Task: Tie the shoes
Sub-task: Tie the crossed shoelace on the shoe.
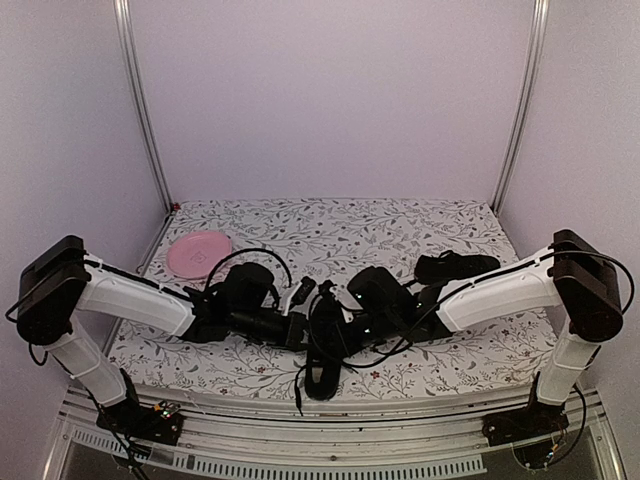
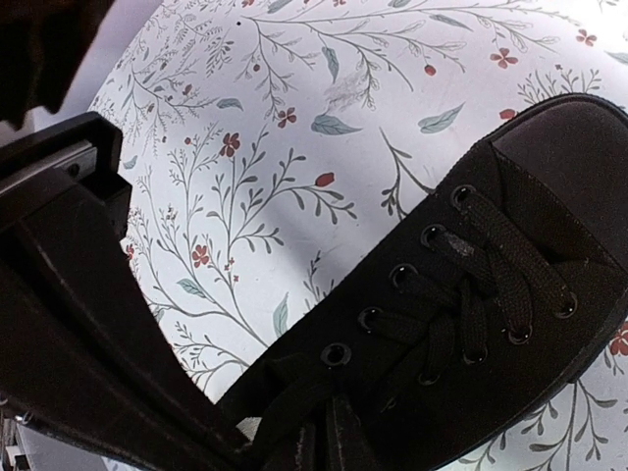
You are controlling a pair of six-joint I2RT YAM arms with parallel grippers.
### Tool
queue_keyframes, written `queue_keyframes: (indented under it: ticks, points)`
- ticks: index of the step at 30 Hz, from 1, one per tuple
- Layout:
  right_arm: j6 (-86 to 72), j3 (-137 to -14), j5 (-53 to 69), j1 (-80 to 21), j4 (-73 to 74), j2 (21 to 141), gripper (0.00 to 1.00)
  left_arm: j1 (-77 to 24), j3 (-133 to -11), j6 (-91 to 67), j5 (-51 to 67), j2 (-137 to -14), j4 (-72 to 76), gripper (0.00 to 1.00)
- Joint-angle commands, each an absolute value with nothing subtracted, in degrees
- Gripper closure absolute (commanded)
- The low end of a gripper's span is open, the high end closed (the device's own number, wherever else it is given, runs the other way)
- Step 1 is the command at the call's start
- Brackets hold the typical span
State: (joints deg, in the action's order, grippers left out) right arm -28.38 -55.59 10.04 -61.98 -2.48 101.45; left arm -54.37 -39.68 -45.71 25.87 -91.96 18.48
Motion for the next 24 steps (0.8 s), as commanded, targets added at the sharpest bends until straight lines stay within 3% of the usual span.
queue_keyframes:
  ticks: [1,7,14,18,24]
  points:
    - [-28.5,-56.9,9.4,-62.5,-3.8,103.0,0.94,-56.1,-41.7,-42.8,24.2,-92.4,15.1,1.0]
    - [-29.8,-55.1,8.4,-62.6,-4.9,102.3,0.93,-56.1,-40.8,-43.4,22.0,-91.4,12.3,0.99]
    - [-30.4,-53.7,8.4,-62.5,-5.6,101.5,0.93,-54.1,-40.3,-42.9,16.8,-85.2,9.0,0.71]
    - [-30.4,-53.4,8.4,-62.6,-5.5,101.2,0.93,-52.7,-39.6,-43.7,15.0,-83.2,8.7,0.62]
    - [-30.5,-53.3,8.4,-62.6,-5.6,101.2,0.93,-50.4,-38.5,-47.6,15.6,-85.6,10.0,0.65]
